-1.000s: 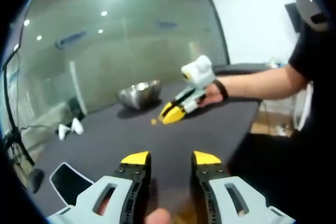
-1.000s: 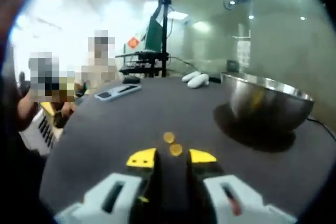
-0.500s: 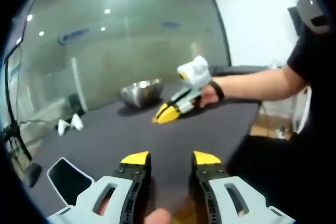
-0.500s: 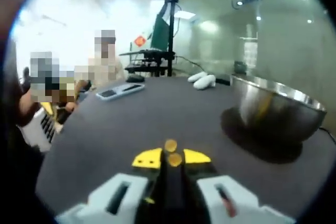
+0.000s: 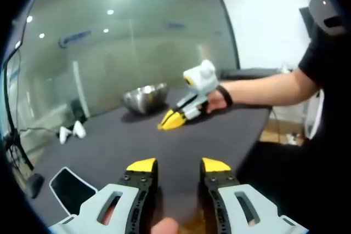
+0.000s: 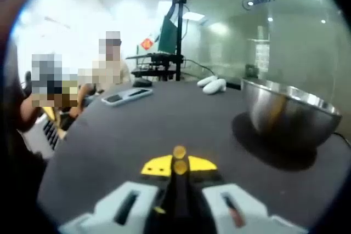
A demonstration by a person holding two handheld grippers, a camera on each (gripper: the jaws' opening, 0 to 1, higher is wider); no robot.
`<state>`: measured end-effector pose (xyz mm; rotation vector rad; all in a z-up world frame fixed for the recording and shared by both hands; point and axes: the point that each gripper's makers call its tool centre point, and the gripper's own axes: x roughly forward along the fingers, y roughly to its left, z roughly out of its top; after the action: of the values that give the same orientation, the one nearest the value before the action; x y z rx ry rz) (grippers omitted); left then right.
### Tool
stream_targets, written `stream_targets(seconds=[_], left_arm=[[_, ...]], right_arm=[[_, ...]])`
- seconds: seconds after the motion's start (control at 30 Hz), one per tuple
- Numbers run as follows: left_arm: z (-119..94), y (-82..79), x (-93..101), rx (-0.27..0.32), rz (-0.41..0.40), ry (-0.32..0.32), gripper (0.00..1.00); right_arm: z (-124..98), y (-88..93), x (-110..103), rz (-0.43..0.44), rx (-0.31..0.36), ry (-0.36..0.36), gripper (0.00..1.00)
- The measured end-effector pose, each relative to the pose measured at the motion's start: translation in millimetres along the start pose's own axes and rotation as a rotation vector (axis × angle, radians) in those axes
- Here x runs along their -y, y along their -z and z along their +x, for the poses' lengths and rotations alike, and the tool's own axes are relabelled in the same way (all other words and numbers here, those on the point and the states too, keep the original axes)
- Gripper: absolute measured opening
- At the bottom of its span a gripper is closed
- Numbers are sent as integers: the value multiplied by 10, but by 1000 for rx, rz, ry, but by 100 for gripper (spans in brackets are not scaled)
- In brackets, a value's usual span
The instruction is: Pick up the QQ candy scattered on the table and place it into the stainless steel bowl on the table
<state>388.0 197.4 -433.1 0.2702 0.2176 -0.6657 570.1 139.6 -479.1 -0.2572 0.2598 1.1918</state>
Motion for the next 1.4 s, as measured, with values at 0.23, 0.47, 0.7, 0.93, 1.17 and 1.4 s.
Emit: stream_targets(seconds=[0.23, 0.47, 0.7, 0.93, 1.17, 1.4], left_arm=[[-35, -11, -22, -2, 9, -11, 32], [-53, 6, -12, -9, 12, -14, 32], [-70, -65, 1, 17, -1, -5, 32], [-72, -40, 6, 12, -1, -4, 32], [-75, -40, -7, 12, -3, -8, 32], [-43, -47, 36, 18, 3, 9, 33]], right_arm=[[-78, -4, -28, -2, 0, 0, 9], [-156, -57, -2, 7, 20, 15, 9], [-285, -185, 127, 39, 64, 92, 9], [-488, -335, 292, 56, 135, 213, 9], [-747, -638, 482, 38, 229, 367, 9], [-838, -936, 894, 6, 249, 490, 9]])
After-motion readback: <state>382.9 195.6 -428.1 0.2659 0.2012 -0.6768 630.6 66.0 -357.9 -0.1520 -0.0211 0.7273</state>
